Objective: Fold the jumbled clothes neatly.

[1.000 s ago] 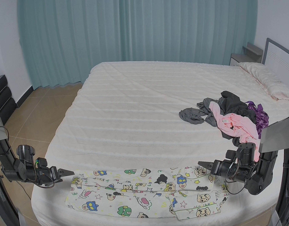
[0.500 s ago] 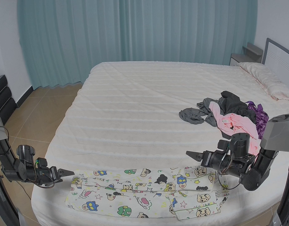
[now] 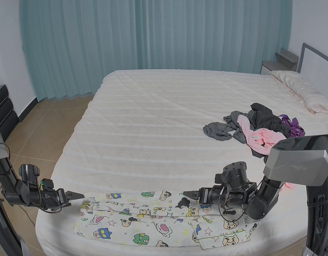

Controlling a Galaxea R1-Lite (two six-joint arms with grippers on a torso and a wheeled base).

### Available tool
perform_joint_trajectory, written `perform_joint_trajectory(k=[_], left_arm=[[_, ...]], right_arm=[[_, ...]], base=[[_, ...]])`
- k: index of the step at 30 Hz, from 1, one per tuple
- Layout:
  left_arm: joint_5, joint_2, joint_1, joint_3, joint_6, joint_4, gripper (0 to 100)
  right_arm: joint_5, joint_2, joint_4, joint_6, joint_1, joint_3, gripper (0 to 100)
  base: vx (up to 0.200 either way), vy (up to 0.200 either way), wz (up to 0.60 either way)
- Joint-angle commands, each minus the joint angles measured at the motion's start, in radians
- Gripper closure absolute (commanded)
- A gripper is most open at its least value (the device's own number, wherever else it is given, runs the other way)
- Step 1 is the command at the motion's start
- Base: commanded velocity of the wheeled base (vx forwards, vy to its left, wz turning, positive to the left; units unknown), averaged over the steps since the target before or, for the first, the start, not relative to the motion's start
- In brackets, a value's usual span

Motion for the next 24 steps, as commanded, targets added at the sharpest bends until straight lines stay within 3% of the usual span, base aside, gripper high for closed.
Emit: perform_joint_trajectory(k=[1, 11, 17, 24], left_arm=[[-0.001, 0.001, 0.0, 0.0, 0.0, -0.001, 0], [-0.001, 0.001, 0.0, 0.0, 0.0, -0.001, 0], [-0.001, 0.001, 0.0, 0.0, 0.0, -0.001, 0], [-0.001, 0.001, 0.0, 0.0, -0.001, -0.001, 0]], right_arm=[[0.002, 0.042, 0.003, 0.018, 0.045, -0.034, 0], [-0.003, -0.006, -0.01, 0.025, 0.078, -0.017, 0], [-0.004, -0.121, -0.007, 0.039, 0.001, 0.072, 0], [-0.003, -0.118, -0.003, 0.041, -0.105, 0.158, 0]], base=[[0.0, 0.0, 0.0], [0.0, 0.0, 0.0], [0.0, 0.0, 0.0], [0.0, 0.0, 0.0]])
